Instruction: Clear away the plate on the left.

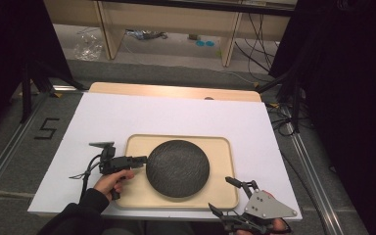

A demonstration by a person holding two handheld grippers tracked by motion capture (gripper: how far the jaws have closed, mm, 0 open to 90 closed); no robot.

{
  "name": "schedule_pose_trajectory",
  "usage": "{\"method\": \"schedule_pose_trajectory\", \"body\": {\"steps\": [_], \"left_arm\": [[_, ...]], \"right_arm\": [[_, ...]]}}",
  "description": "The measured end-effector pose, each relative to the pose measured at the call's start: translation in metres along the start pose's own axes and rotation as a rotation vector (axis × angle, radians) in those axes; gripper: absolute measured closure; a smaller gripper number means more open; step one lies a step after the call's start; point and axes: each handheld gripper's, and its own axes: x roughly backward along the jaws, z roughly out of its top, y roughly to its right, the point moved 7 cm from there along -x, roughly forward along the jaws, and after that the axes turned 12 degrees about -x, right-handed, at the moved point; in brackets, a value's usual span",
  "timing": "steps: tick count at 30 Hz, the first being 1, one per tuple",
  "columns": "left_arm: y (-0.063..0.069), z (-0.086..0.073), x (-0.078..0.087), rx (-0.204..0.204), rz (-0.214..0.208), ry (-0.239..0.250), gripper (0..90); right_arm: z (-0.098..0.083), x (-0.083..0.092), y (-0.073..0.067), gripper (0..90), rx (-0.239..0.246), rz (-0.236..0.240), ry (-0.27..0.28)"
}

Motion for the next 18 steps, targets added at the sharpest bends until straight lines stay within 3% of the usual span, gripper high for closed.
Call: {"method": "schedule_pose_trajectory", "body": {"steps": [10,12,16,18], "left_arm": [[0.000,0.007,0.011,0.001,0.006,0.026,44.2],[-0.001,0.010,0.015,-0.004,0.023,0.038,44.0],[0.001,0.016,0.024,-0.057,0.060,0.048,42.8],[0.005,0.019,0.030,-0.068,0.051,0.068,42.5]], "right_arm": [[-0.002,0.001,0.004,18.9,-0.002,-0.001,-0.007],[-0.002,0.002,0.005,18.9,-0.002,-0.002,-0.005],[-0.001,0.001,0.007,18.9,-0.011,-0.002,0.008],[-0.002,0.001,0.007,18.9,-0.008,0.002,0.000]]}}
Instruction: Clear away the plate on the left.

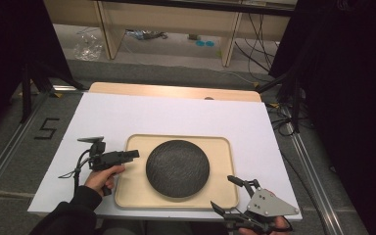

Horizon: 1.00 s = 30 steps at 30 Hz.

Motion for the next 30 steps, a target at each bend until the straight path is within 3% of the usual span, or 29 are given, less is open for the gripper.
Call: {"method": "schedule_pose_trajectory", "body": {"steps": [4,13,15,30], "left_arm": [[0.001,0.004,0.011,-0.027,0.018,0.005,40.7],[0.007,0.015,0.030,-0.053,-0.014,0.068,33.1],[0.007,0.018,0.033,-0.095,-0.018,0.083,32.6],[0.016,0.018,0.045,-0.228,0.025,0.095,28.6]], "right_arm": [[0.000,-0.002,0.000,18.9,-0.002,-0.004,0.004],[0.001,-0.002,-0.002,18.9,0.006,-0.002,0.002],[0.001,-0.002,-0.002,18.8,0.003,-0.003,0.001],[0.001,-0.002,-0.003,18.9,0.010,0.000,-0.006]]}}
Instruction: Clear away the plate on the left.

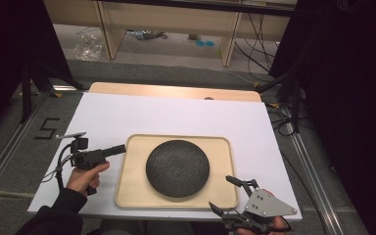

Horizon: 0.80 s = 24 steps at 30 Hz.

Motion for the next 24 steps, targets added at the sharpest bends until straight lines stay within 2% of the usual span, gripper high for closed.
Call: {"method": "schedule_pose_trajectory", "body": {"steps": [4,7,15,19,21,24], "left_arm": [[0.003,0.001,0.006,-0.038,0.004,0.008,28.0],[0.006,0.001,0.012,-0.084,0.017,0.007,27.6],[0.011,0.000,0.026,-0.130,0.033,0.024,27.0],[0.011,-0.002,0.033,-0.166,0.061,0.019,27.0],[0.011,-0.002,0.036,-0.169,0.059,0.028,26.8],[0.011,-0.004,0.043,-0.191,0.077,0.029,26.7]], "right_arm": [[0.000,0.000,0.000,18.8,-0.001,0.000,-0.001],[0.000,0.000,0.000,18.9,-0.004,-0.004,0.007],[0.000,0.000,0.000,18.9,-0.002,-0.005,-0.003],[0.000,0.000,0.000,18.9,0.000,-0.013,0.002],[0.000,0.000,0.000,18.9,-0.004,-0.013,0.005],[-0.001,0.000,0.000,18.8,-0.004,-0.015,0.001]]}}
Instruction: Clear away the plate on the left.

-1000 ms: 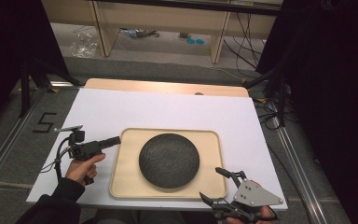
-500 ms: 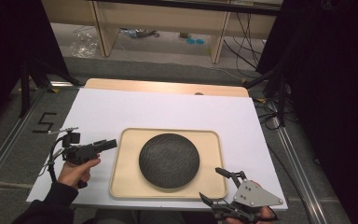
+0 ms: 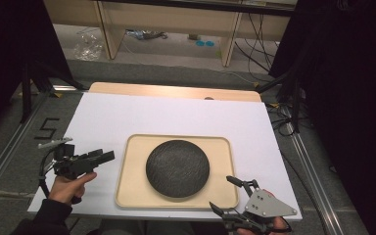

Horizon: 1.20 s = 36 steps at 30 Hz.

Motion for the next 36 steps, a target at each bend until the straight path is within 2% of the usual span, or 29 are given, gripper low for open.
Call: {"method": "schedule_pose_trajectory", "body": {"steps": [9,15,21,25,31,35,36], "left_arm": [[0.008,-0.004,0.011,-0.072,0.007,0.004,26.3],[0.014,-0.007,0.019,-0.129,0.031,0.003,26.1],[0.026,-0.011,0.024,-0.219,0.047,0.009,25.9],[0.033,-0.013,0.026,-0.239,0.026,0.010,25.3],[0.038,-0.015,0.032,-0.256,0.022,0.020,24.5],[0.042,-0.016,0.035,-0.237,0.008,0.024,22.7],[0.044,-0.016,0.035,-0.260,0.002,0.025,22.4]], "right_arm": [[0.000,0.000,0.000,18.8,0.002,-0.004,-0.001],[0.000,0.001,0.000,18.8,0.004,-0.001,-0.003],[0.000,0.002,0.000,18.8,0.004,-0.004,-0.005],[-0.001,0.001,-0.001,18.8,0.002,-0.006,-0.002],[0.000,0.001,-0.001,18.7,0.003,-0.005,0.000],[-0.001,0.001,-0.002,18.5,0.003,-0.003,-0.003],[-0.001,0.001,-0.002,18.4,0.003,-0.002,-0.003]]}}
